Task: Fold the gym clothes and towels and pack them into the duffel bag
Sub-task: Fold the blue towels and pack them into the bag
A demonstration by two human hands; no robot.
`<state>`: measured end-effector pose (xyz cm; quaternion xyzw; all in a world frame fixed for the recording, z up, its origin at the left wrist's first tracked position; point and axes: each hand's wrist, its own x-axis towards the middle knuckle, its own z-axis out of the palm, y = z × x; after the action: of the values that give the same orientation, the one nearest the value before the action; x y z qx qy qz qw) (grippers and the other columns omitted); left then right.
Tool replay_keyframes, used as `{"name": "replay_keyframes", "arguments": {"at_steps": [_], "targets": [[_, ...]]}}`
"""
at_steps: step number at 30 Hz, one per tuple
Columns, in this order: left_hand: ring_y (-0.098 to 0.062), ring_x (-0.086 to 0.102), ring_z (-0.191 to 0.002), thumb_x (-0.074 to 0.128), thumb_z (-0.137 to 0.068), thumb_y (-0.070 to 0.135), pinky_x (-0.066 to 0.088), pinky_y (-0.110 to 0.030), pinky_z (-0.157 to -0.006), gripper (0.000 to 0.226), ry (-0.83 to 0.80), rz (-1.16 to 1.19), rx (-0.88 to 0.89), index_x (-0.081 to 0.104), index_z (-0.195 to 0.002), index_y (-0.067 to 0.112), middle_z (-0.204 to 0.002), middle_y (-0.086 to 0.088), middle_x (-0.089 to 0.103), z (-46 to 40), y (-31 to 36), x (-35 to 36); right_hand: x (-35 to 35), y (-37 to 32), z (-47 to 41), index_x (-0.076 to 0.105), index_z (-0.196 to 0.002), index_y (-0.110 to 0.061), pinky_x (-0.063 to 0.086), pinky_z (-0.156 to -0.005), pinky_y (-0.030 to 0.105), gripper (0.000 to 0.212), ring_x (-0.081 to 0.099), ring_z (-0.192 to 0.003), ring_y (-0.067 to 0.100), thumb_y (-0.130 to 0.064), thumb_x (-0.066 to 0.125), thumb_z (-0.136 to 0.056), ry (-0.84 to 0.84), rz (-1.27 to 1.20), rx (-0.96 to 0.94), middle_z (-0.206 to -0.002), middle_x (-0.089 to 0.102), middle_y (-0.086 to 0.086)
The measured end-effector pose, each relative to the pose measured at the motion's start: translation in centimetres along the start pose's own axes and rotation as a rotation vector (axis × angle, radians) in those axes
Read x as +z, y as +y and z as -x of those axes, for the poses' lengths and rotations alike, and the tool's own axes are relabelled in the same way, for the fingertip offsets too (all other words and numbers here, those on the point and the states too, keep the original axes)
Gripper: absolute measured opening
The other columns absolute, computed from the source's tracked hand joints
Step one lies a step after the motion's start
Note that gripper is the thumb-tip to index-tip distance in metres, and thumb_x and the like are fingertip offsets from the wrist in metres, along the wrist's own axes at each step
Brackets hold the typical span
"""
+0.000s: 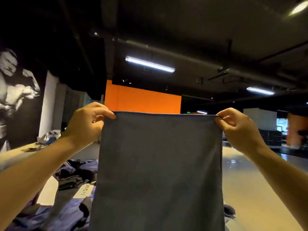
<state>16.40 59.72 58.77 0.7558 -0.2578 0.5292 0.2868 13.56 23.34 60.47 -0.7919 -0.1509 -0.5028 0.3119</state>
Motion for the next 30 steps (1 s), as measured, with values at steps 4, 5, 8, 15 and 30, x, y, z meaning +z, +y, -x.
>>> {"name": "replay_keyframes", "arguments": {"at_steps": [4, 5, 8, 15, 30], "targets": [[-0.019, 0.057, -0.099, 0.071, -0.081, 0.001, 0.049, -0.024, -0.084, 0.025, -0.049, 0.13, -0.113, 0.067, -0.102, 0.014, -0.11, -0.001, 0.057, 0.8, 1.3, -0.6, -0.9, -0.2, 1.3, 0.052, -0.099, -0.017, 0.049, -0.058, 0.024, 0.005, 0.058, -0.08, 0.017, -0.014, 0.048, -0.099, -0.084, -0.152, 0.105, -0.087, 0.058, -0.002], [-0.02, 0.058, -0.1, 0.074, -0.078, 0.003, 0.051, -0.028, -0.086, 0.029, -0.065, 0.139, -0.114, 0.066, -0.104, 0.015, -0.111, -0.001, 0.057, 1.0, 1.5, -0.7, -1.1, -0.2, 1.6, 0.051, -0.099, -0.017, 0.049, -0.057, 0.024, 0.006, 0.058, -0.081, 0.016, -0.014, 0.047, -0.099, -0.09, -0.169, 0.119, -0.088, 0.058, -0.001], [-0.014, 0.057, -0.092, 0.076, -0.075, 0.001, 0.052, -0.013, -0.078, 0.035, -0.071, 0.12, -0.078, 0.065, -0.106, 0.015, -0.106, 0.01, 0.055, 1.4, 2.1, -0.9, -1.6, -0.5, 2.1, 0.052, -0.101, -0.017, 0.05, -0.06, 0.026, 0.007, 0.057, -0.082, 0.018, -0.012, 0.046, -0.099, -0.085, -0.149, 0.118, -0.088, 0.057, -0.004], [-0.015, 0.055, -0.091, 0.076, -0.072, -0.002, 0.046, -0.002, -0.08, 0.046, -0.155, 0.069, 0.038, 0.062, -0.115, 0.008, -0.11, 0.02, 0.045, 2.3, 3.1, -2.0, -2.9, -1.3, 3.0, 0.052, -0.103, -0.014, 0.049, -0.075, 0.029, 0.013, 0.056, -0.094, 0.022, -0.004, 0.044, -0.098, -0.125, -0.136, 0.162, -0.093, 0.057, 0.0], [-0.013, 0.057, -0.087, 0.072, -0.077, 0.003, 0.053, -0.011, -0.062, 0.042, -0.309, 0.25, -0.153, 0.058, -0.098, 0.037, -0.109, 0.019, 0.048, 2.3, 5.3, -5.5, -5.4, -3.3, 3.9, 0.058, -0.098, -0.013, 0.046, -0.053, 0.023, 0.006, 0.059, -0.07, 0.015, -0.013, 0.053, -0.097, -0.201, -0.165, 0.297, -0.083, 0.061, 0.003]]}}
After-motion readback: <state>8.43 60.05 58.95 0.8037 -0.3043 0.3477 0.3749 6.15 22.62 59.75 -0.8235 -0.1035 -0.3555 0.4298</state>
